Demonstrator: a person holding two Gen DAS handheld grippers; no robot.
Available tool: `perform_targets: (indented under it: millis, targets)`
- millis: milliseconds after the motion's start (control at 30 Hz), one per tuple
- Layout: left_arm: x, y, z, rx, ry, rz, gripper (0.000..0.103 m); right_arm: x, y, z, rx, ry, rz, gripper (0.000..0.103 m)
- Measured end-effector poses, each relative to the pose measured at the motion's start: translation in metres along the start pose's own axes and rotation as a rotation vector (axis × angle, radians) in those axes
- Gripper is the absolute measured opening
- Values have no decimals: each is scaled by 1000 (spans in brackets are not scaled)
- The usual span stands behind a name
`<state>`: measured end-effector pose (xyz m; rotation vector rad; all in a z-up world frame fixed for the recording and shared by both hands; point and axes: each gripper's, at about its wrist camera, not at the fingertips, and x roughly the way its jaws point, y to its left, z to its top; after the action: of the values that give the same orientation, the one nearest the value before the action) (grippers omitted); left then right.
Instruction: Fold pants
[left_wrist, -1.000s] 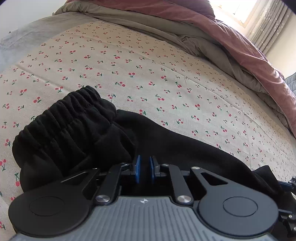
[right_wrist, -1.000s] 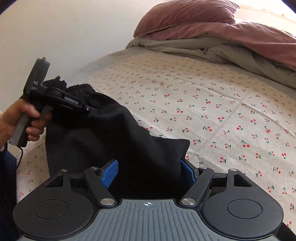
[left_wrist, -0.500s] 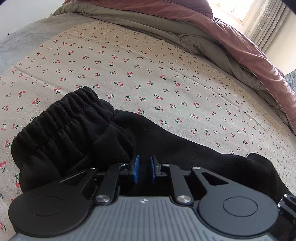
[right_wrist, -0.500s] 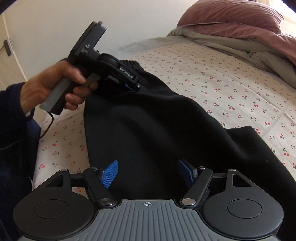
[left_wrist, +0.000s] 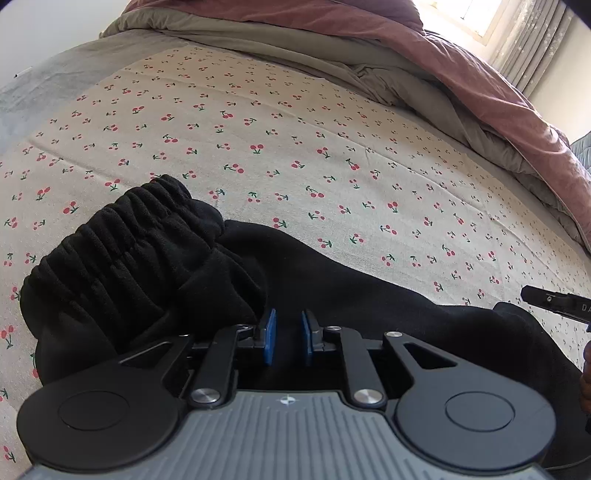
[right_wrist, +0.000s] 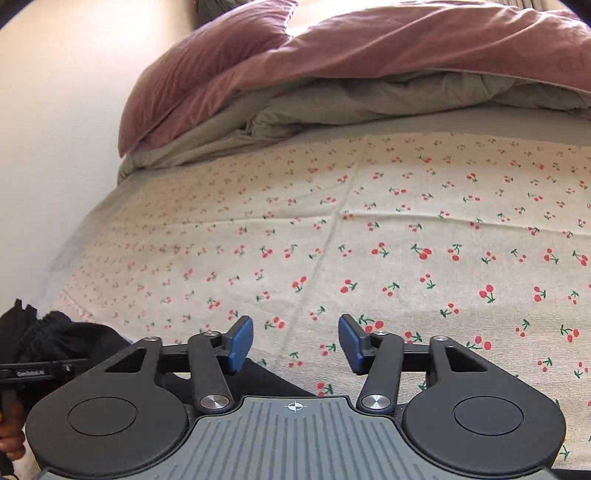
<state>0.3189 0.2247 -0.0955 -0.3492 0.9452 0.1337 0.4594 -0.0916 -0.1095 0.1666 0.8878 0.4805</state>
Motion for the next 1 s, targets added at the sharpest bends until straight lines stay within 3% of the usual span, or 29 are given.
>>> perform_targets:
  millis: [67, 200, 267, 467, 600, 833, 1000]
  targets:
    - [0, 1, 0, -2, 2, -6, 5, 15, 7, -9, -56, 65, 23, 43]
    - [0, 2, 1, -3, 3, -8, 5, 9, 27, -26, -125, 89, 172, 43]
    - [0, 1, 0, 0, 2, -4, 5, 2, 34, -32, -173, 92, 202, 45]
    - [0, -1, 0, -3, 2, 2, 6, -34, 66, -56, -352, 28, 152, 45]
    - [0, -5, 0, 12, -1, 12, 9, -44, 76, -69, -353, 25, 180, 45]
    - [0, -1, 0, 6, 1, 2, 9, -49, 87, -90, -361, 18, 138, 45]
    - [-1, 0, -1, 4, 1, -2, 9, -27, 66, -84, -161, 48, 154, 45]
